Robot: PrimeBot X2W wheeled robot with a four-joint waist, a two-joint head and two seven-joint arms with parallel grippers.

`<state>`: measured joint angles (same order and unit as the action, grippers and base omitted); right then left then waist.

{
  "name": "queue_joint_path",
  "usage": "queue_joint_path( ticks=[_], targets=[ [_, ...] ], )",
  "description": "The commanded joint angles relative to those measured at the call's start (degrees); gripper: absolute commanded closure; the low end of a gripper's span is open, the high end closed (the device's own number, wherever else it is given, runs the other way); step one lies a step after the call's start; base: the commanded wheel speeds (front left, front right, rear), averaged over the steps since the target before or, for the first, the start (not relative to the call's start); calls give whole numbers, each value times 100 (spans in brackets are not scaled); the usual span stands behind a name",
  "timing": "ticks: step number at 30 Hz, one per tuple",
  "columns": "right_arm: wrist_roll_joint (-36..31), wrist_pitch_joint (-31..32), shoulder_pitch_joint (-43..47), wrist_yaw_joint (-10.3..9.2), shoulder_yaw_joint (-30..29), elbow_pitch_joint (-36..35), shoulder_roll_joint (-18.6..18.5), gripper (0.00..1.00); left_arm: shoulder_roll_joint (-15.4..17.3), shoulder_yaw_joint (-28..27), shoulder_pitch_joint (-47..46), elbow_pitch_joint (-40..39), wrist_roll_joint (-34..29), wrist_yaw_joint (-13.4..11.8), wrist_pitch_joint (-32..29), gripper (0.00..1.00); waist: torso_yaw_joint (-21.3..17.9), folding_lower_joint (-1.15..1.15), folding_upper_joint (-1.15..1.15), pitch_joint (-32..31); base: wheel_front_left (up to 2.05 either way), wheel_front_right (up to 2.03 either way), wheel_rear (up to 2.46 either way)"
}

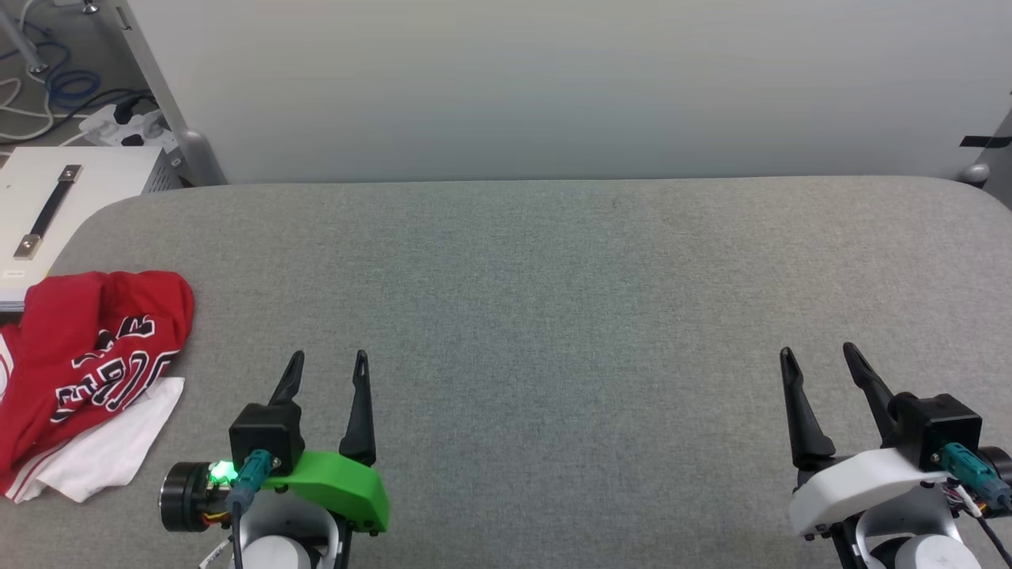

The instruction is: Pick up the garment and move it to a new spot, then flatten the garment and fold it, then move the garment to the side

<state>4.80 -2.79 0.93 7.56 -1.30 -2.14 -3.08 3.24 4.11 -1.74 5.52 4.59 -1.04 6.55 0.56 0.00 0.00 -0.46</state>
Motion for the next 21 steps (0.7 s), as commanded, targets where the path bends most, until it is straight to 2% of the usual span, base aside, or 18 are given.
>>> queue_joint_path(
  ticks=[1, 9, 21],
  targets=[
    [-2, -54, -69, -4, -7, -54, -7, 0, -16, 26, -140, 49, 36, -21, 73, 0, 21, 0, 0, 4, 0, 0, 0],
    [-24, -69, -49, -4, 29, -189, -27, 0, -19, 27, -211, 142, 72, -42, 168, 0, 224, 0, 0, 10, 0, 0, 0],
    [43, -83, -73, -5, 202, -359, -76, 0, -22, -72, -294, 239, 111, -61, 310, 0, 815, 0, 0, 39, 0, 0, 0]
  ],
)
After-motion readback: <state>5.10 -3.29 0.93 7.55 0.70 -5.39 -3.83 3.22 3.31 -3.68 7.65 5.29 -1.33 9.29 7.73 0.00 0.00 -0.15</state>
